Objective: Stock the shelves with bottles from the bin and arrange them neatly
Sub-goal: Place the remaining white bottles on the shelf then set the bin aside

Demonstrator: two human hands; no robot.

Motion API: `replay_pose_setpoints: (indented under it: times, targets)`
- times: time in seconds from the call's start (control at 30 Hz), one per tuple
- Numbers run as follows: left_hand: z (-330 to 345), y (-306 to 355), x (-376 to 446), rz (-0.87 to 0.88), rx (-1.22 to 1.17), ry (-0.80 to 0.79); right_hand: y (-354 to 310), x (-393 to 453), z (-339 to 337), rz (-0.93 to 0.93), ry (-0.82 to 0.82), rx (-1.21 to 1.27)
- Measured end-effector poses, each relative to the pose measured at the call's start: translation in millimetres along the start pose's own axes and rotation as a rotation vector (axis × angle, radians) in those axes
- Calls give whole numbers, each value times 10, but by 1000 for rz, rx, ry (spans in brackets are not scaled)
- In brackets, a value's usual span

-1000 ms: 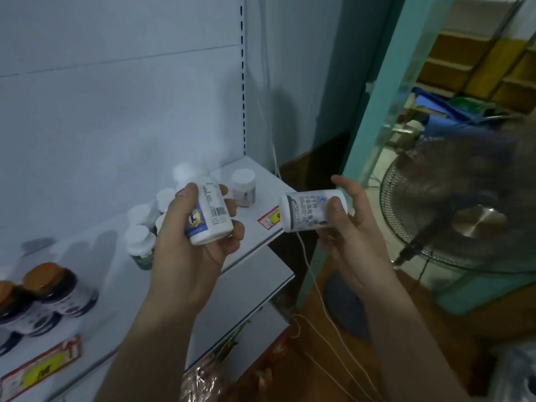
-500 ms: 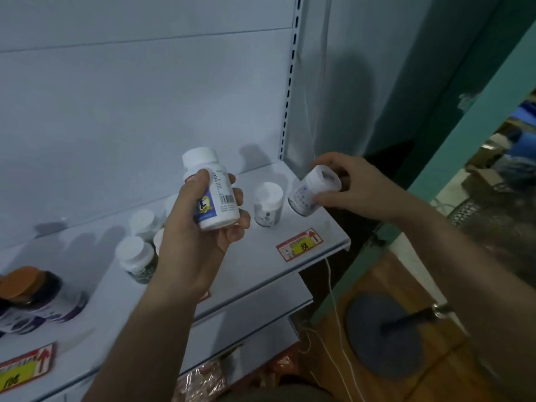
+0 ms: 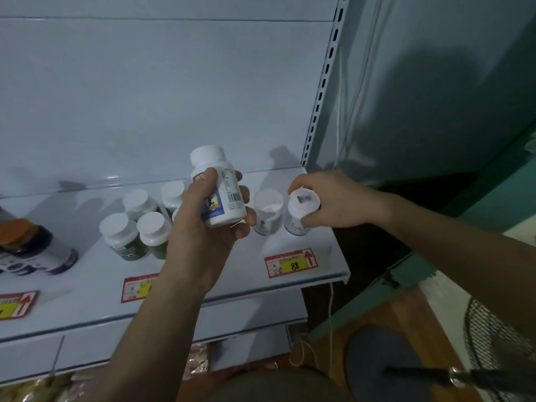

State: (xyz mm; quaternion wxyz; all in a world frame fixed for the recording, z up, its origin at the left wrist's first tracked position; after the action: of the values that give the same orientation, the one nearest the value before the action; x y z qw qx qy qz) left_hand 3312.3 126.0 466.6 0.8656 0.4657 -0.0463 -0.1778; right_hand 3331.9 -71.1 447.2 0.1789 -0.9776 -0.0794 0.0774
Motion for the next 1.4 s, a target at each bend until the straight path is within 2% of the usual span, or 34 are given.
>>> replay_pose_setpoints:
  times: [0.27, 0.43, 0.53, 0.63, 0.77, 0.93, 1.07, 1.4]
  targets:
    - [62, -103, -89, -1, -136, 4, -53, 123, 36, -69, -9, -11]
    - [12, -90, -126, 14, -158, 50, -75, 85, 67, -31, -100, -68]
    - [-83, -20, -217, 39, -141, 123, -303, 112, -193, -72, 30, -33]
    - [-304, 135, -376, 79, -142, 222, -723, 214, -477, -197, 187, 6]
    - [-782, 495, -730, 156, -179, 381, -1440, 477, -551, -363, 224, 17]
    - [-1530, 1043, -1282, 326, -210, 512, -2599, 772, -289, -556, 171, 31]
    - [-2122, 1418, -1701, 371, -218, 608, -3531, 872, -18, -679, 126, -13]
    - [-3207, 2143, -2347, 454, -224, 632, -5223, 995, 458, -782, 28, -44]
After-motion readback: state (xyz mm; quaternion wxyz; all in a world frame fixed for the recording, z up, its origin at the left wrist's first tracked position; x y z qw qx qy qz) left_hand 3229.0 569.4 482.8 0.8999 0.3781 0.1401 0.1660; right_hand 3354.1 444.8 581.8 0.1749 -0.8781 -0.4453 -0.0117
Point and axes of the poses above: each hand's wrist, its own x-axis towards the middle knuckle, its own z-axis out of the palm, y = z × x, the point moved 10 cm from there along x, towards the middle knuckle, and after that the axes turned 1 degree about y, right-handed, at the moved point
